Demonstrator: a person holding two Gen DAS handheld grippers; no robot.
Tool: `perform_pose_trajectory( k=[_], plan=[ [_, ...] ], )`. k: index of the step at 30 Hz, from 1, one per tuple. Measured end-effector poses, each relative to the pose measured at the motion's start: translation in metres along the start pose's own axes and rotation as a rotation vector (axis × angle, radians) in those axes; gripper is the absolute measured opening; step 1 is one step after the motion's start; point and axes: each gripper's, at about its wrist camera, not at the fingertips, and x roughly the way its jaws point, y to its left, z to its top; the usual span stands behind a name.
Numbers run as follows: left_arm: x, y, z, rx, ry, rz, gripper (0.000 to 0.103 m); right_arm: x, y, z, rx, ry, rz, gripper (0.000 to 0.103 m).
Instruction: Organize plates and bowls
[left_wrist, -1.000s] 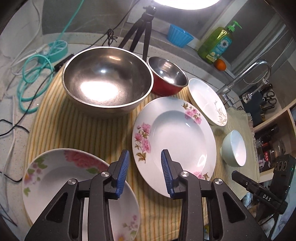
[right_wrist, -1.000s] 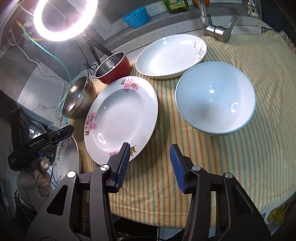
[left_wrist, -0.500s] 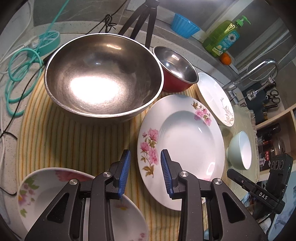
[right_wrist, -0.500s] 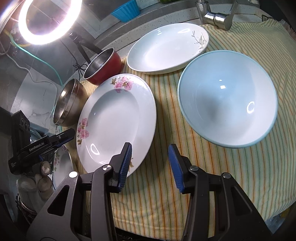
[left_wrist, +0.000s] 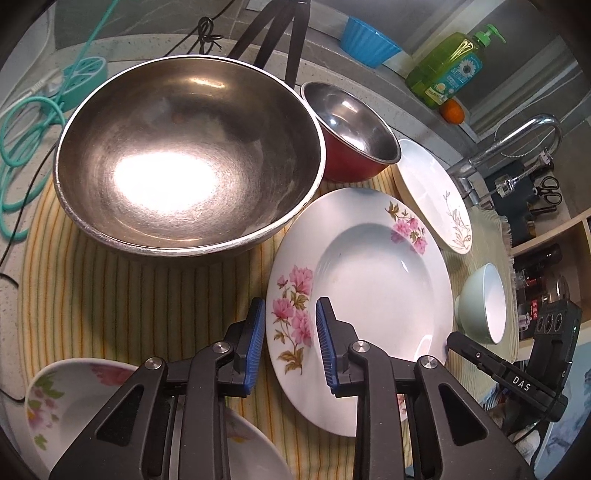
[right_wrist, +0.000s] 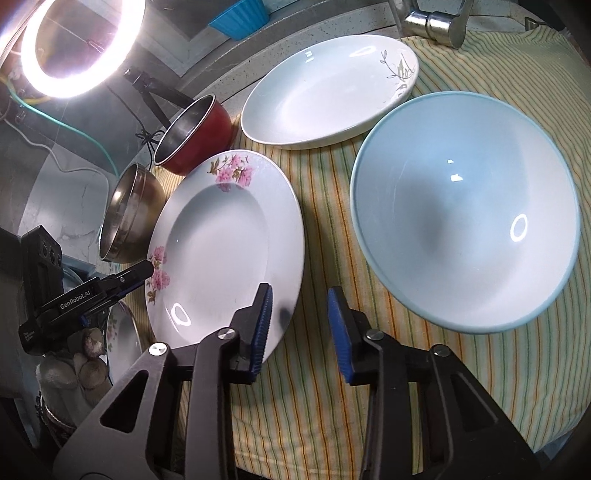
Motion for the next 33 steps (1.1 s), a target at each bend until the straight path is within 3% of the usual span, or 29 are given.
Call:
perform_pose_trajectory(
  k=[8, 33],
  plan=[
    [0.003, -0.001, 0.001, -0.003, 0.005, 0.000, 0.026, 0.006, 0.004, 0.000, -0.019, 0.018, 0.019, 0.017],
    [0.000, -0.020, -0.024, 0.016, 0.001, 0.038, 0.026, -0.008, -0.002, -0.013, -0.104, 0.059, -0.006, 0.018]
  ],
)
